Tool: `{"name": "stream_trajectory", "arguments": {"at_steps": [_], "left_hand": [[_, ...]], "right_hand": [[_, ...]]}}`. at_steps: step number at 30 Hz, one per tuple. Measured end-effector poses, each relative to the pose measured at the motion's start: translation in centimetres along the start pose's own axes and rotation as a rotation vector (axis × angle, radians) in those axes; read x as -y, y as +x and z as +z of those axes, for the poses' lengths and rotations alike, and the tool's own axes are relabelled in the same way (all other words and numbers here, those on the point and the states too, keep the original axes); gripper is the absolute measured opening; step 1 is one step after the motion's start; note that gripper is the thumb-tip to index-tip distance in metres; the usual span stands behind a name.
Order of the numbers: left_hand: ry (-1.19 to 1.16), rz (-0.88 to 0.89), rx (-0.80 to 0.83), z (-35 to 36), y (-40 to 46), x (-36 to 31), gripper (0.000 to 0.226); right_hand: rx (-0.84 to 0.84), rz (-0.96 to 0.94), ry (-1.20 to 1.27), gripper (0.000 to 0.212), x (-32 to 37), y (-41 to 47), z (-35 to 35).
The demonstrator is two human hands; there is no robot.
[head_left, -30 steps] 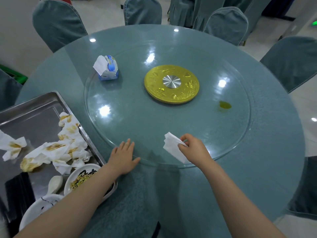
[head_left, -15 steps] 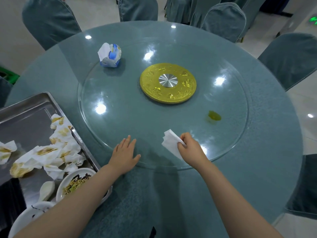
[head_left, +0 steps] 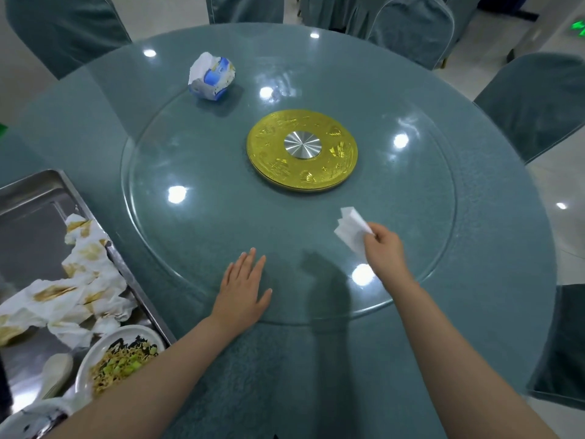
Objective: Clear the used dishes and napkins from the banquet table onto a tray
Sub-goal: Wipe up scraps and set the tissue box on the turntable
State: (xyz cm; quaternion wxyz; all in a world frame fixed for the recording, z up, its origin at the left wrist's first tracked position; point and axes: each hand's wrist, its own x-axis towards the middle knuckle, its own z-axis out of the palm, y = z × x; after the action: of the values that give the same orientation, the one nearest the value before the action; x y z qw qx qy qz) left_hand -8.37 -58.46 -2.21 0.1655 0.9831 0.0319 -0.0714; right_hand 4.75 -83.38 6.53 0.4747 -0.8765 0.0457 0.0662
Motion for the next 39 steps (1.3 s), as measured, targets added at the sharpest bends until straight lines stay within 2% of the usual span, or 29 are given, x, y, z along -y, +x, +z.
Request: {"name": "stream_trajectory", "arguments": {"at_steps": [5,9,12,17,24,32,39], "left_hand": [[-0.037,-0.007,-0.052,0.7,0.7,-0.1,0.080],[-0.035,-0.055,-0.056,1.1,1.0,0.6,0.082],[-0.066,-0.121,-0.107,0.9,1.5,1.5,0.080],[-0.056,-0.182,-0.168,0.5,2.3,3.7,0.077],[-0.020,-0.190,-0.194,0.1,3.3,6.4,0.072],[0.027,-0.165,-0.227,-0.2,3.5,7.7,0.068],[0.052,-0.162,-0.232,-0.3,3.6,7.9,0.067]], "right_hand": [[-0.149,-0.061,-0.008,0.038,0.6,3.8,-0.9],[-0.182,-0.071,-0.080,0.043,0.6,5.7,0.0],[-0.125,-0.069,-0.156,0.045,0.0,5.7,1.5],[0.041,-0.179,-0.257,0.044,-1.9,5.0,4.8],[0.166,-0.152,-0.205,0.042,-2.3,2.7,8.4],[0.145,-0.042,-0.064,0.040,-1.6,1.6,9.7],[0.165,-0.066,-0.067,0.039,-1.7,1.3,10.5]]}}
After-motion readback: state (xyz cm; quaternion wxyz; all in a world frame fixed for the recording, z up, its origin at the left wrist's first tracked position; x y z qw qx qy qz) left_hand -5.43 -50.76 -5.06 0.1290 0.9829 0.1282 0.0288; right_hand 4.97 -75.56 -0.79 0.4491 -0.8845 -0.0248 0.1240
